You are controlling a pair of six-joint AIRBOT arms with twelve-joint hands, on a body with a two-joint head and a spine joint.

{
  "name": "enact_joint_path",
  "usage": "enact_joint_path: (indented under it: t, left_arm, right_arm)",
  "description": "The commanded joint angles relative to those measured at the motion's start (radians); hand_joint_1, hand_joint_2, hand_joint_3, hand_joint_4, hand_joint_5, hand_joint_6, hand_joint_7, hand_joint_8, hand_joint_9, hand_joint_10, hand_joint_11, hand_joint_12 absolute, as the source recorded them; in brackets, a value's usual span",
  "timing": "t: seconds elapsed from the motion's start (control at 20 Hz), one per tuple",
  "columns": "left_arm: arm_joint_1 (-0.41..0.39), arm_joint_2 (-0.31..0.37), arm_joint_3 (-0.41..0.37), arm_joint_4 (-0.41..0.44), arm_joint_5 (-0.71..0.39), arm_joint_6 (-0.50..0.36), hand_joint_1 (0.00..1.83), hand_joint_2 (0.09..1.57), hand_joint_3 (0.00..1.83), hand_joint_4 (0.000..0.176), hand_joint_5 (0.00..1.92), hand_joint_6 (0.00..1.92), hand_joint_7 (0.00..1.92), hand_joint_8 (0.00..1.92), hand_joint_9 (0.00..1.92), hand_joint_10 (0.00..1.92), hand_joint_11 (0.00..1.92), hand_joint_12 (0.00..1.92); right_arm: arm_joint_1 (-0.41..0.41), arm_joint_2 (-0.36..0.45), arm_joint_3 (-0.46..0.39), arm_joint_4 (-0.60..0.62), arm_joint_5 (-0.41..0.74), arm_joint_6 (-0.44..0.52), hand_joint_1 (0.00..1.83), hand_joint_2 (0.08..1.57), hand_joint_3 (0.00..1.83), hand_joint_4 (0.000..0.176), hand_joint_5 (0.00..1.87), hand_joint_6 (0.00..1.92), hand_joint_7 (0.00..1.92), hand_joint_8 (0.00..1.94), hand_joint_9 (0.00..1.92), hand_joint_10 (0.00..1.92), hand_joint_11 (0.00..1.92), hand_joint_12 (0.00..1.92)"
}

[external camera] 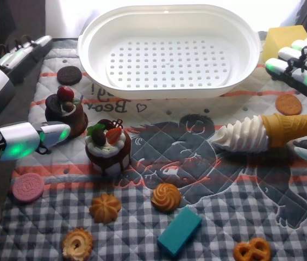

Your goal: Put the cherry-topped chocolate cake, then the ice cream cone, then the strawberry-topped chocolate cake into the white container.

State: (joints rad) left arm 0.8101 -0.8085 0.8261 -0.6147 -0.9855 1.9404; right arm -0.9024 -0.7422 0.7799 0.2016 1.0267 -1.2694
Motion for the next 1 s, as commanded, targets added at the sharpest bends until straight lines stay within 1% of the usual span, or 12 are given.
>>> enact_joint_path:
  t: [0.0, 0.1, 0.15, 0.2, 0.25, 0.45, 0.6, 0.65, 0.75, 0.8, 0.9, 0.95]
  left_arm:
    - [-0.013, -0.001, 0.006, 0.022, -0.11, -0.002, 0.89, 1.11, 0.01, 0.041, 0.01, 0.0, 0.0, 0.0, 0.0, 0.0, 0.0, 0.95]
    - [-0.018, -0.004, 0.015, 0.017, -0.099, -0.002, 0.93, 1.12, 0.0, 0.044, 0.01, 0.0, 0.0, 0.0, 0.0, 0.0, 0.0, 0.79]
    - [-0.019, -0.005, 0.016, 0.016, -0.096, -0.002, 0.94, 1.12, 0.0, 0.038, 0.02, 0.0, 0.0, 0.0, 0.0, 0.0, 0.0, 0.84]
    - [-0.028, -0.013, 0.029, 0.01, -0.078, -0.002, 0.94, 1.12, 0.0, 0.047, 0.02, 0.0, 0.0, 0.0, 0.0, 0.0, 0.0, 0.78]
    - [-0.036, -0.021, 0.04, 0.005, -0.062, -0.002, 0.97, 1.12, 0.0, 0.039, 0.02, 0.0, 0.0, 0.0, 0.0, 0.0, 0.0, 0.77]
    - [-0.085, -0.069, 0.109, -0.023, 0.054, -0.002, 0.98, 1.12, 0.0, 0.06, 0.05, 0.01, 0.0, 0.0, 0.03, 0.01, 0.0, 0.78]
    - [-0.104, -0.098, 0.156, -0.051, 0.122, -0.002, 1.02, 1.1, 0.0, 0.052, 0.09, 0.01, 0.01, 0.01, 0.04, 0.01, 0.0, 0.88]
    - [-0.107, -0.105, 0.164, -0.055, 0.138, -0.002, 1.01, 1.08, 0.0, 0.059, 0.1, 0.01, 0.1, 0.02, 0.12, 0.03, 0.0, 1.04]
    - [-0.122, -0.126, 0.189, -0.062, 0.187, 0.012, 1.02, 1.11, 0.0, 0.042, 0.11, 0.01, 0.25, 0.03, 0.29, 0.09, 0.0, 1.33]
    - [-0.131, -0.137, 0.199, -0.07, 0.204, 0.03, 1.06, 1.1, 0.0, 0.017, 0.16, 0.02, 0.29, 0.02, 0.33, 0.1, 0.0, 1.4]
    - [-0.142, -0.152, 0.21, -0.079, 0.229, 0.062, 1.09, 1.09, 0.0, 0.015, 0.23, 0.03, 0.3, 0.02, 0.34, 0.1, 0.0, 1.46]
    - [-0.147, -0.159, 0.214, -0.086, 0.24, 0.084, 1.11, 1.1, 0.0, 0.0, 0.35, 0.07, 0.38, 0.03, 0.43, 0.15, 0.03, 1.55]
  right_arm:
    - [0.004, 0.003, 0.001, -0.005, 0.128, -0.002, 0.58, 1.23, 0.02, 0.0, 0.0, 0.0, 0.0, 0.0, 0.0, 0.0, 0.0, 0.0]
    - [0.002, 0.002, 0.001, -0.005, 0.128, -0.002, 0.6, 1.23, 0.02, 0.0, 0.0, 0.0, 0.0, 0.0, 0.0, 0.0, 0.0, 0.0]
    - [0.002, 0.002, 0.001, -0.004, 0.128, -0.002, 0.61, 1.24, 0.01, 0.0, 0.0, 0.0, 0.0, 0.0, 0.0, 0.0, 0.0, 0.0]
    - [0.001, 0.001, 0.001, -0.003, 0.128, -0.002, 0.59, 1.24, 0.01, 0.0, 0.0, 0.0, 0.0, 0.0, 0.0, 0.0, 0.0, 0.0]
    - [0.001, 0.0, 0.001, -0.002, 0.129, -0.002, 0.58, 1.24, 0.01, 0.0, 0.0, 0.0, 0.0, 0.0, 0.0, 0.0, 0.0, 0.0]
    - [-0.013, 0.0, 0.005, 0.001, 0.13, 0.021, 0.57, 1.24, 0.01, 0.0, 0.0, 0.0, 0.0, 0.0, 0.0, 0.0, 0.0, 0.0]
    - [-0.015, 0.0, 0.006, 0.001, 0.132, 0.025, 0.55, 1.23, 0.0, 0.004, 0.0, 0.0, 0.0, 0.0, 0.0, 0.0, 0.0, 0.0]
    - [-0.017, 0.001, 0.006, 0.001, 0.132, 0.028, 0.5, 1.23, 0.0, 0.001, 0.0, 0.0, 0.0, 0.0, 0.0, 0.0, 0.0, 0.0]
    - [-0.026, 0.004, 0.008, 0.001, 0.133, 0.047, 0.56, 1.26, 0.01, 0.005, 0.0, 0.0, 0.0, 0.0, 0.0, 0.0, 0.03, 0.01]
    - [-0.03, 0.005, 0.009, 0.001, 0.134, 0.053, 0.55, 1.3, 0.0, 0.0, 0.0, 0.0, 0.0, 0.0, 0.0, 0.0, 0.0, 0.32]
    - [-0.035, 0.006, 0.009, 0.002, 0.135, 0.057, 0.55, 1.29, 0.0, 0.0, 0.0, 0.0, 0.0, 0.0, 0.0, 0.0, 0.0, 0.64]
    - [-0.036, 0.006, 0.009, 0.002, 0.136, 0.057, 0.54, 1.29, 0.0, 0.0, 0.0, 0.0, 0.0, 0.0, 0.0, 0.0, 0.0, 0.75]
